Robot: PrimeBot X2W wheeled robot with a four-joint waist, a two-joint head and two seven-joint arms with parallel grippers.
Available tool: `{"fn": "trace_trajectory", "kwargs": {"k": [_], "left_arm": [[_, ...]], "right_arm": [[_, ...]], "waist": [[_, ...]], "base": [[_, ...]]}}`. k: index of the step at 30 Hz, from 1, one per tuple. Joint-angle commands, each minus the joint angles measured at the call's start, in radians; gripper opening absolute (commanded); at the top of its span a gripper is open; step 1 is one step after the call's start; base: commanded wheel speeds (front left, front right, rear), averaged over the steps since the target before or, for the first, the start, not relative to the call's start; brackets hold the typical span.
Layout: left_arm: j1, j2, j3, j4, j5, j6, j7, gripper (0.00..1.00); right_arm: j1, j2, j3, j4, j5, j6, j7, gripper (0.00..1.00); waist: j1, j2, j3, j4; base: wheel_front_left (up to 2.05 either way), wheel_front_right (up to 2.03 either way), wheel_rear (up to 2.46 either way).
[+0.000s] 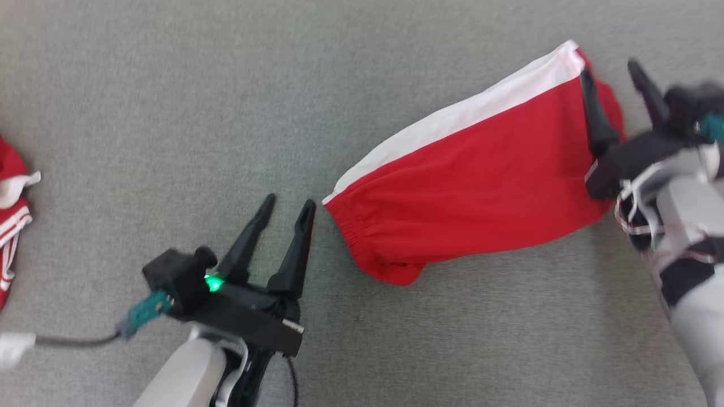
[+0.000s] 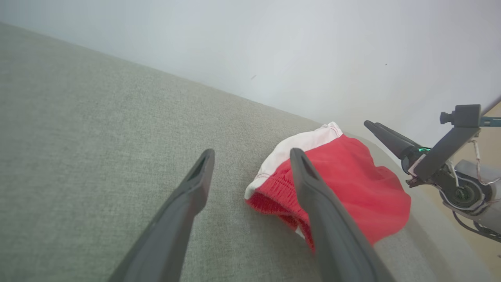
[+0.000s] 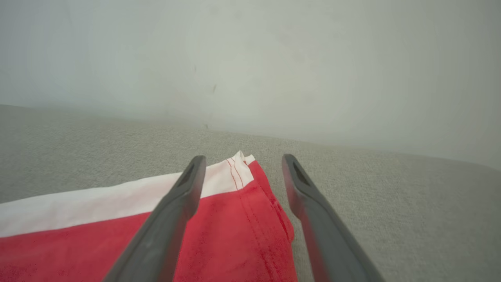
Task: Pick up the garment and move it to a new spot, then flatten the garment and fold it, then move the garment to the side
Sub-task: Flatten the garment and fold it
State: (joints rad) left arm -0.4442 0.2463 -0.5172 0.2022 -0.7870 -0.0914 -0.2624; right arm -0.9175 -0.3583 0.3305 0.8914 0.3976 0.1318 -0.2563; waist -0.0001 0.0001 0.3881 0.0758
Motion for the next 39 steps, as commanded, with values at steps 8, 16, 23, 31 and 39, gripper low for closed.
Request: {"fn": "trace_trajectory", "kwargs": {"k": [8, 16, 23, 31, 39], "left_arm": [[0.193, 0.005, 0.067, -0.175, 0.334, 0.045, -0.002, 1.00], [0.292, -0.030, 0.052, -0.218, 0.425, 0.028, -0.002, 1.00], [0.277, -0.067, 0.033, -0.204, 0.455, -0.003, -0.002, 1.00], [0.259, -0.089, 0.026, -0.186, 0.470, -0.022, -0.002, 1.00], [0.244, -0.101, 0.027, -0.184, 0.478, -0.031, -0.002, 1.00]], "right_arm": [[0.192, -0.081, 0.046, -0.119, 0.196, -0.002, 0.068, 1.00], [0.211, -0.137, 0.007, -0.135, 0.365, -0.002, 0.220, 1.00], [0.138, -0.145, -0.028, -0.036, 0.405, -0.002, 0.297, 1.00], [0.059, -0.142, -0.010, 0.083, 0.350, -0.002, 0.320, 0.95], [-0.020, -0.140, -0.021, 0.223, 0.286, -0.002, 0.300, 0.89]], "waist": [[0.0001, -0.0001, -0.098, -0.051], [0.0001, -0.0001, -0.112, 0.020], [0.0001, -0.0001, -0.090, 0.098], [0.0001, -0.0001, -0.073, 0.145], [0.0001, -0.0001, -0.041, 0.170]], "base": [[0.00, 0.00, 0.00], [0.00, 0.00, 0.00], [0.00, 0.00, 0.00], [0.00, 0.00, 0.00], [0.00, 0.00, 0.00]]}}
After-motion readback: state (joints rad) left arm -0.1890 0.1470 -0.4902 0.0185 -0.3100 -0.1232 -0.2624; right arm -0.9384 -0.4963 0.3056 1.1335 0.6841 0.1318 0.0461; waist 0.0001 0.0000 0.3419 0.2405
